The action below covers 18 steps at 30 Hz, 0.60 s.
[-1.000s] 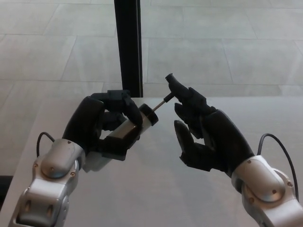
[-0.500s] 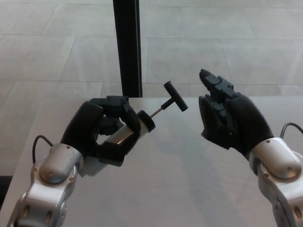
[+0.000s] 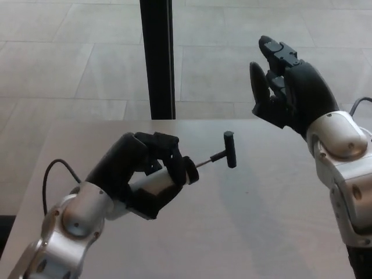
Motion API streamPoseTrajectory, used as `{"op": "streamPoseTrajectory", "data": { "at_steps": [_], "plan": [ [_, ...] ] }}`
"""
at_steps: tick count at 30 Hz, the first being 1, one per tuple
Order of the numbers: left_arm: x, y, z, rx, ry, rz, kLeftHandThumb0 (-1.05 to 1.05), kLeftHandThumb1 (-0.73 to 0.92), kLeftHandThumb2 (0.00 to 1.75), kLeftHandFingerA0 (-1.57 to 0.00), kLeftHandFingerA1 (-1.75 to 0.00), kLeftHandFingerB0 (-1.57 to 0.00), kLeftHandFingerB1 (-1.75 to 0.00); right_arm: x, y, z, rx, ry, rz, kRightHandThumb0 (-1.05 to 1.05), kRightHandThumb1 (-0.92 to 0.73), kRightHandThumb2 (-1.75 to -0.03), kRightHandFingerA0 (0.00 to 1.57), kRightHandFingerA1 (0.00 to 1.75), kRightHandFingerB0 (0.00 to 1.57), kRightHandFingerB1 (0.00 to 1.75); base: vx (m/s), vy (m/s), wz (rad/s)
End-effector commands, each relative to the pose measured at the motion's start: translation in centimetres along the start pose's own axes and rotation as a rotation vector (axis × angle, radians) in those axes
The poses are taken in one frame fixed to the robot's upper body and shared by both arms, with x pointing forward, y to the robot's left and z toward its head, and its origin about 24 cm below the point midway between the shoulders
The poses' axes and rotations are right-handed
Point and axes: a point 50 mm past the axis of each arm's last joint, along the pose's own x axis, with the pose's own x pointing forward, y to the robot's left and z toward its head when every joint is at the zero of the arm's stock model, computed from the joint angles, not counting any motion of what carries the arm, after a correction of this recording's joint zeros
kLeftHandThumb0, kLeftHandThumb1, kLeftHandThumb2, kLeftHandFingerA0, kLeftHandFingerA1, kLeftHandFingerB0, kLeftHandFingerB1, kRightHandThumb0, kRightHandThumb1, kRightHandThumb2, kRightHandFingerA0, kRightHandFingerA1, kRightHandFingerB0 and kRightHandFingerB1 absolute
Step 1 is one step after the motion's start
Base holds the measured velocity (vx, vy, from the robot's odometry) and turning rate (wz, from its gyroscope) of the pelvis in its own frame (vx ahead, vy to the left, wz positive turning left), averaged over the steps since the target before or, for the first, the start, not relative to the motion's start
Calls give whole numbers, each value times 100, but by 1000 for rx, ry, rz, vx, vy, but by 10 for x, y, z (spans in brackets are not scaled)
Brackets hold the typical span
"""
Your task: The robot uses its left hand to lift the air pump kept on the middle of the desk and use the right hand to compress the handle
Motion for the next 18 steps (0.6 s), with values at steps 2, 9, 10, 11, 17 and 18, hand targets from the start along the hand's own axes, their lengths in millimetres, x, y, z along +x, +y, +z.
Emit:
{"op": "streamPoseTrajectory", "data": {
  "at_steps": [2,9,10,11,17,18],
  "plan": [
    [5,-7,21,168,-143,-15,-15,38,148,-107,-168,-98,-154,7,10,-7,11,32,13,-99,-92,-91,0,0,0,0,0,0,0],
    [12,-2,47,173,-249,37,-9,37,149,-107,-167,-98,-153,8,18,-27,35,56,30,-93,-92,-85,0,0,0,0,0,0,0],
    [12,-2,49,168,-253,40,-9,37,149,-107,-167,-98,-153,7,19,-29,41,59,33,-93,-92,-85,0,0,0,0,0,0,0],
    [13,0,52,158,-282,54,-4,38,148,-107,-170,-97,-154,5,22,-34,91,80,28,-95,-92,-93,0,0,0,0,0,0,0],
    [17,4,58,172,-287,72,-8,38,148,-107,-173,-94,-154,-3,22,-45,175,90,30,-93,-92,-94,0,0,0,0,0,0,0],
    [17,7,58,172,-278,78,-5,38,149,-105,-174,-92,-155,-3,20,-47,192,84,23,-90,-92,-92,0,0,0,0,0,0,0]
  ]
}}
